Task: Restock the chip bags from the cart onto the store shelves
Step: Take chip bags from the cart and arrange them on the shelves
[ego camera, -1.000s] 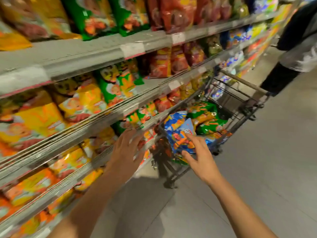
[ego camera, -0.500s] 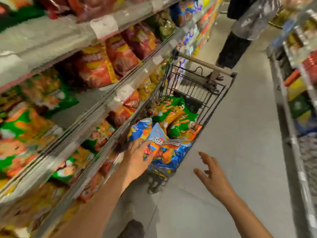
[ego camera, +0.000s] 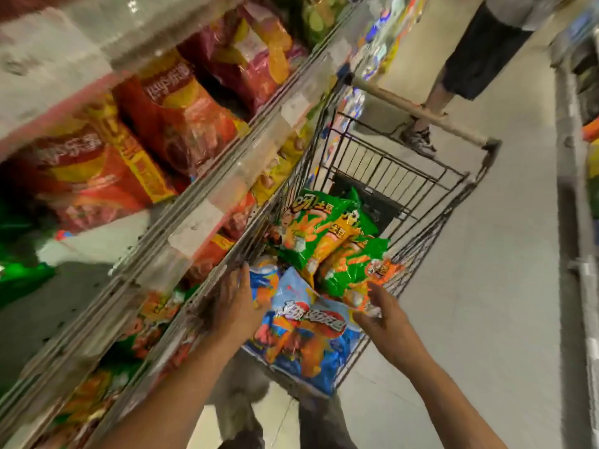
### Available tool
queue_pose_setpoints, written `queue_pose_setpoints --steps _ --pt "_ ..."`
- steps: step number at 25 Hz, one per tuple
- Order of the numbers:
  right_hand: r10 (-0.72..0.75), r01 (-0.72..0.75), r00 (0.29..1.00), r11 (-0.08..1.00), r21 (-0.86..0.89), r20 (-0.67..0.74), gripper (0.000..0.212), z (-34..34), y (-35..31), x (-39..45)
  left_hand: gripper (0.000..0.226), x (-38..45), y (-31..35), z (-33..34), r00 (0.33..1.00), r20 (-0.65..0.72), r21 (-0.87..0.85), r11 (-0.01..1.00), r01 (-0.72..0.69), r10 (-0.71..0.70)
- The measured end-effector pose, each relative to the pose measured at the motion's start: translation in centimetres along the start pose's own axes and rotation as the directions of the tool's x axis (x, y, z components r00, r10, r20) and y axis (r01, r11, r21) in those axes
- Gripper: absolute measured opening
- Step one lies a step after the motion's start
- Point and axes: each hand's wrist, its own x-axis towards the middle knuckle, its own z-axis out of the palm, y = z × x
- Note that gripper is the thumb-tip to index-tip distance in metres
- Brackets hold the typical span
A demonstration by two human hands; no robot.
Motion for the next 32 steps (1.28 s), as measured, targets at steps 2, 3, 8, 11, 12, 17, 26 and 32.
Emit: queue_pose_setpoints --steps 2,3,8,11,12,17,26,32 --pt "0.002 -0.003 0.998 1.0 0.015 0.068 0.065 -0.4 0.1 5.3 0.1 2.1 0.9 1.1 0.996 0.024 0.027 0.996 0.09 -0.09" --pt "0.003 -0.005 0.994 1.0 0.015 0.109 0.07 -0.3 0.0 7.8 0.105 2.8 1.4 1.5 0.99 0.021 0.069 0.988 0.136 -0.138" --pt "0.141 -0.241 0.927 0.934 0.263 0.348 0.087 3.4 -1.9 19.3 0.114 3.9 3.0 3.7 0.983 -0.05 0.359 0.915 0.182 -0.176" --pt "0.234 -0.388 0.908 0.782 0.487 0.347 0.081 6.0 -4.1 23.7 0.094 3.1 3.9 4.3 0.976 -0.054 0.426 0.879 0.214 -0.212" --pt "0.267 -0.402 0.91 0.751 0.523 0.316 0.081 6.7 -4.5 24.6 0.084 2.8 4.2 4.3 0.971 -0.063 0.424 0.875 0.234 -0.229" --pt "0.306 -0.448 0.893 0.665 0.597 0.329 0.041 6.8 -4.4 25.7 0.054 3.2 4.5 2.1 0.951 -0.168 0.199 0.936 0.292 -0.261" --pt "0.085 -0.237 0.963 0.719 0.653 0.256 0.021 1.2 0.4 18.3 0.055 -5.5 4.7 -1.9 0.862 -0.424 -0.079 0.959 0.27 -0.278" --pt "-0.155 0.005 0.967 0.807 0.591 0.204 0.018 1.3 0.6 6.8 0.053 -20.2 4.1 -5.1 0.791 -0.582 -0.05 0.98 0.194 -0.187"
